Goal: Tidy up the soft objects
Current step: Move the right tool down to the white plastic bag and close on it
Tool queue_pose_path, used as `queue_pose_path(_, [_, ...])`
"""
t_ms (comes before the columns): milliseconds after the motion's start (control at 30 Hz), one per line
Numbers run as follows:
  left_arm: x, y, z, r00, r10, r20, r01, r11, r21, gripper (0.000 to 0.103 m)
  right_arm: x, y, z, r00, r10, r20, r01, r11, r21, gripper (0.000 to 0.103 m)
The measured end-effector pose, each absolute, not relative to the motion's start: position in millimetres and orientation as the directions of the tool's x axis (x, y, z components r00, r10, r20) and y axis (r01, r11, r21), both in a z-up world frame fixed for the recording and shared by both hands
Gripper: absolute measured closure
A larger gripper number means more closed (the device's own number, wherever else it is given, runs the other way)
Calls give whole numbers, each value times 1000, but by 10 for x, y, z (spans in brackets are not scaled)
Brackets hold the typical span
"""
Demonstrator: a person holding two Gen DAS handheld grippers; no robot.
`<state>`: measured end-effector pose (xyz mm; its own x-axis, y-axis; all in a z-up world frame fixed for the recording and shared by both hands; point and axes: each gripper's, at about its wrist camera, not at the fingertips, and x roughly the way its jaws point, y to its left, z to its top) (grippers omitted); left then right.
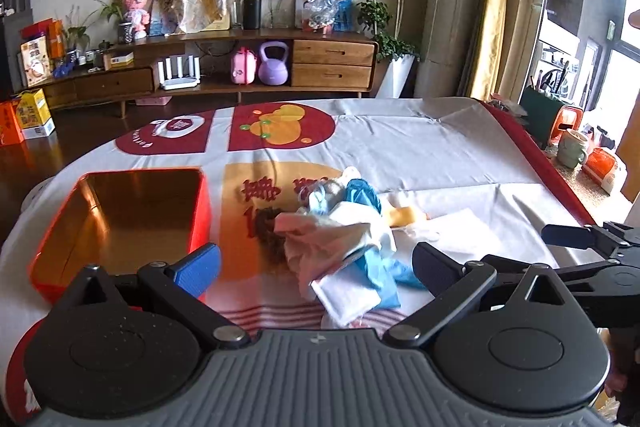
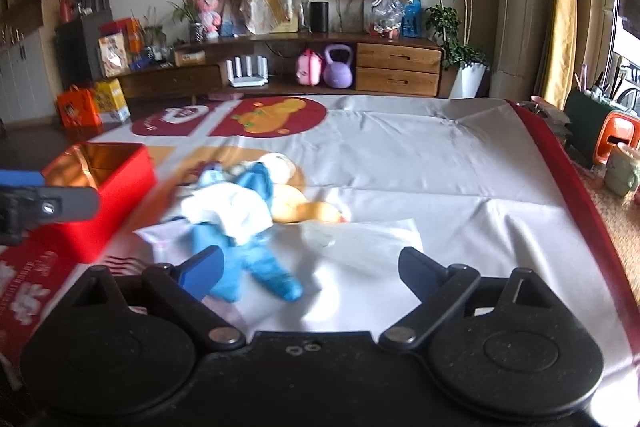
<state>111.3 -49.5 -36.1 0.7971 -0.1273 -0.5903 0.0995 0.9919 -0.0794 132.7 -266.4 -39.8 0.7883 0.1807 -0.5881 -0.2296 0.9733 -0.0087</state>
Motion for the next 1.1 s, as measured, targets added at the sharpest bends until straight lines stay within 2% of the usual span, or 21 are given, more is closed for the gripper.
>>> queue_pose_path(533, [1987,-753,-669,711,-162,-684,174,983,-52,0,2041,-2830,-777,735,138,-664,-273,956,-104,14])
queue_pose_path(867, [2147,-894,-830,682,-154,-715,221,975,0,2,2235,-2743,-991,712,114,-693,-309,937,-163,20])
queue_pose_path(1100, [2242,-890,-855,671,-163,-724,223,975,-12,17,2379,-2733,-1084,697,111,-708,-313,936,-161,24])
